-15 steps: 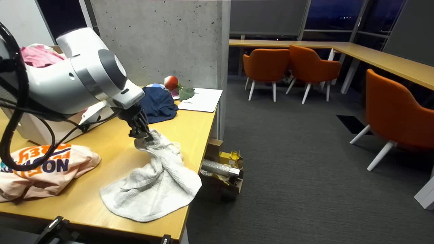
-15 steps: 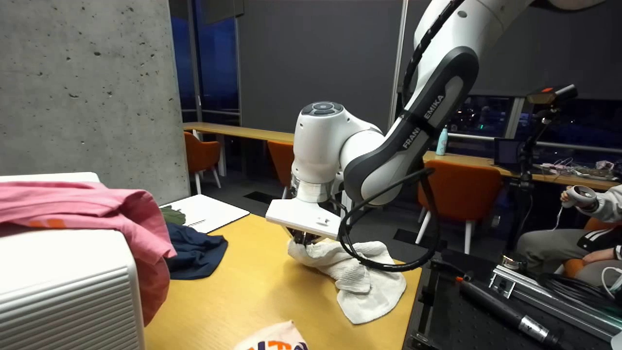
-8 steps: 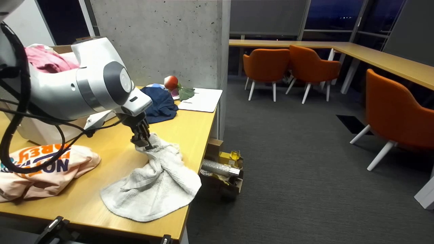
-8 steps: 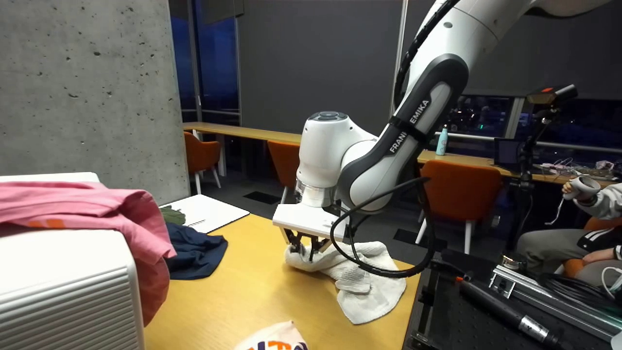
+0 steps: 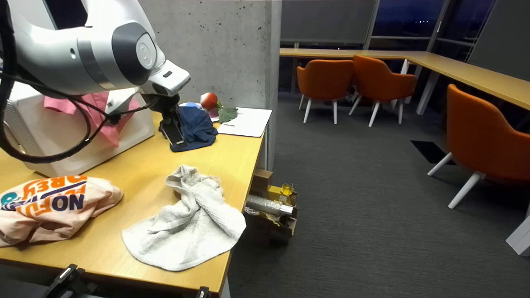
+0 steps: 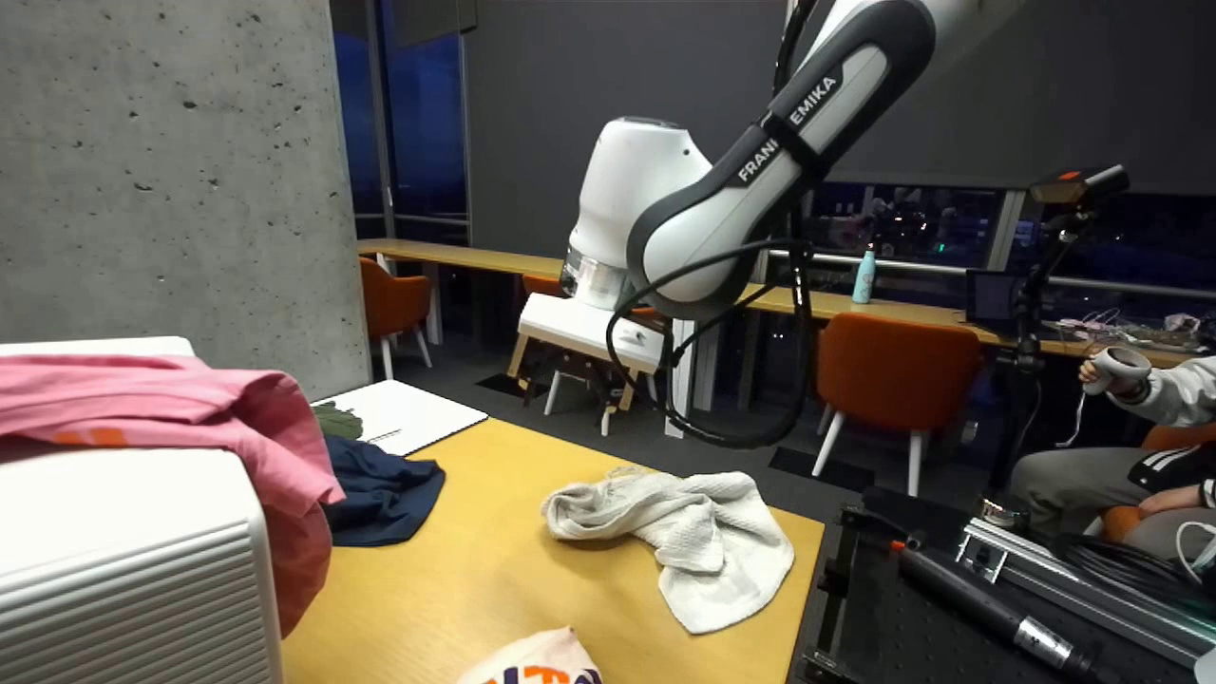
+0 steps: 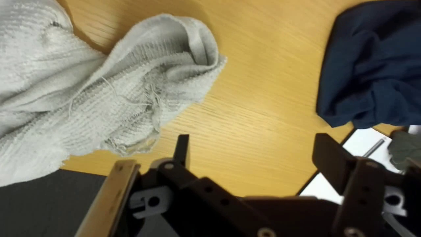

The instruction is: Put the pink shirt on the left and the white towel on the right

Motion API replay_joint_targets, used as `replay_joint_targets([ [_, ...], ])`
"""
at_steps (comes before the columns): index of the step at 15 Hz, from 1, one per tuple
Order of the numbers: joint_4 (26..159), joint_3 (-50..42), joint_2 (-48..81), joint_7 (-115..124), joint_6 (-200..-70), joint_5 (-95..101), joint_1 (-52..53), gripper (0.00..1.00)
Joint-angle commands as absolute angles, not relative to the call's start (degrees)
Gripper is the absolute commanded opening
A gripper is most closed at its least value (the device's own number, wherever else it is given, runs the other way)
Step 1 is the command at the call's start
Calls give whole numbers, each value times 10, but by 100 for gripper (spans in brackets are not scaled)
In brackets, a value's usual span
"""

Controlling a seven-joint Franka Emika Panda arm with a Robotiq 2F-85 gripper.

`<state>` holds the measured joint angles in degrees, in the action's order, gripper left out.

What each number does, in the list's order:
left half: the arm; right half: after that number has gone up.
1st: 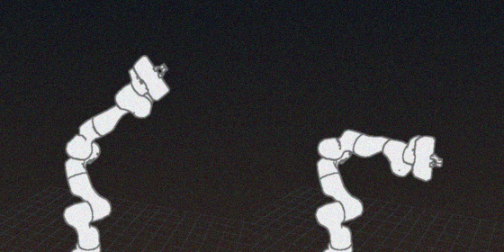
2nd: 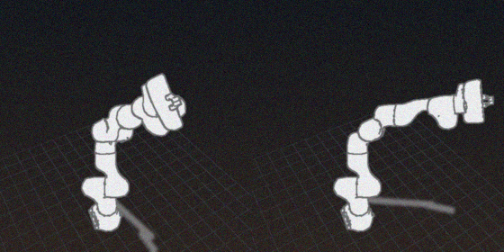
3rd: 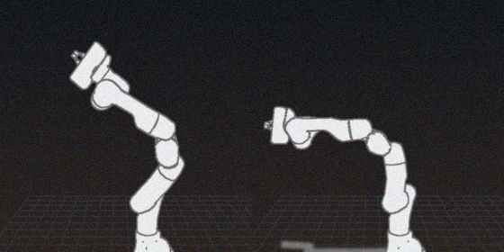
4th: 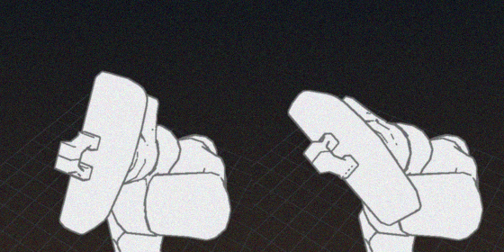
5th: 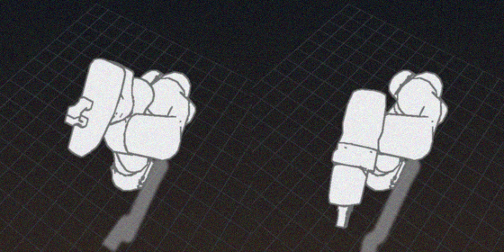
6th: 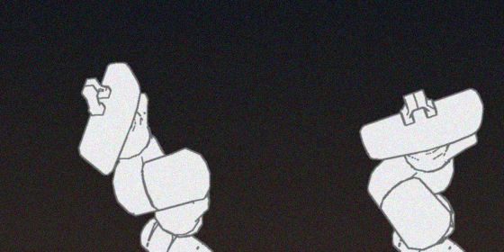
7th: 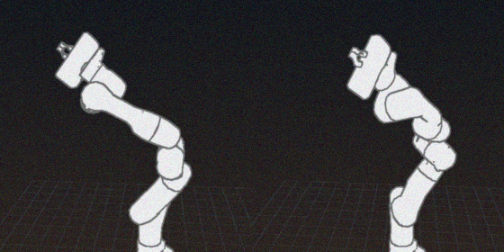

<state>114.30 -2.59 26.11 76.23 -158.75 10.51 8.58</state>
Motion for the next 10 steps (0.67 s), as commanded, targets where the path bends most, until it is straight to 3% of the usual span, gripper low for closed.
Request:
replay_joint_targets([
  [1, 1093, -14, 288, 671, -1575, 40, 57, 100],
  [10, 841, 9, 471, 449, -1520, -63, 23, 100],
])
